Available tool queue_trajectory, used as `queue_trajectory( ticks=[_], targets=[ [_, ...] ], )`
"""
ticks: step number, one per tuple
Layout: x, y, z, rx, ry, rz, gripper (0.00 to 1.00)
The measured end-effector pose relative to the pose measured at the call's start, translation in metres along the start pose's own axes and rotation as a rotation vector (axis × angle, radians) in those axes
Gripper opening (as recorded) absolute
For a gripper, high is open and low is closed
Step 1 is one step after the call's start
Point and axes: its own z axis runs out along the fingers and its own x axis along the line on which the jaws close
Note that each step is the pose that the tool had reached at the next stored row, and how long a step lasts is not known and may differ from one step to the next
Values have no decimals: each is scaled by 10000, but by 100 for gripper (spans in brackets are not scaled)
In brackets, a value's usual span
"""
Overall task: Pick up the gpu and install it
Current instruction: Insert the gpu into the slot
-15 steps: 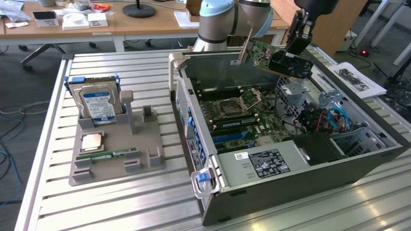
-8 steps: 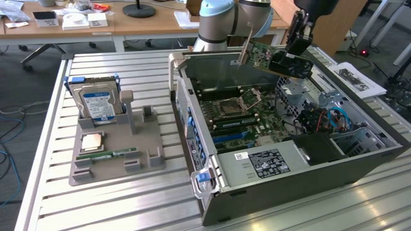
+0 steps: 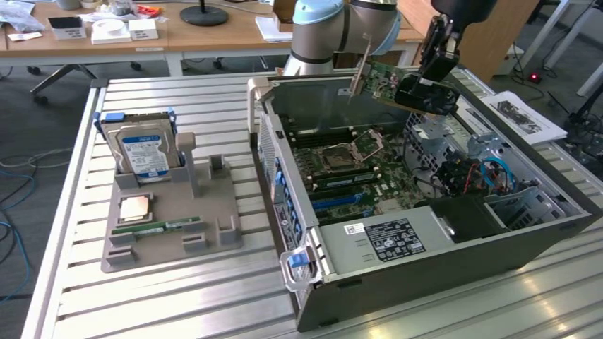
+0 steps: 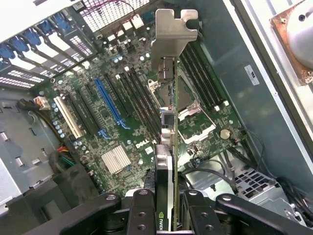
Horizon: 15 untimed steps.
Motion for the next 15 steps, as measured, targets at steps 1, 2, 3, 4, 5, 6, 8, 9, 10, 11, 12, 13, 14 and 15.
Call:
queue_trajectory(
  ticks=[1, 2, 3, 4, 5, 6, 8, 9, 10, 11, 12, 13, 14, 15],
  targets=[
    [0, 0, 0, 0, 0, -5, 27],
    [0, 0, 0, 0, 1, -9, 27],
    [0, 0, 0, 0, 1, -14, 27],
    [0, 0, 0, 0, 1, -19, 27],
    [0, 0, 0, -1, 1, -26, 27],
    [0, 0, 1, -1, 1, -39, 27],
    [0, 0, 1, -1, 3, -105, 27],
    [0, 0, 2, -2, 5, -160, 27],
    [0, 0, 3, -3, 7, -229, 27],
    [0, 0, 3, -4, 12, -320, 27],
    [0, 0, 4, -8, 16, -422, 27],
    [0, 0, 5, -11, 21, -546, 27],
    [0, 0, 6, -15, 26, -691, 27],
    [0, 0, 6, -20, 33, -859, 27]
  ],
)
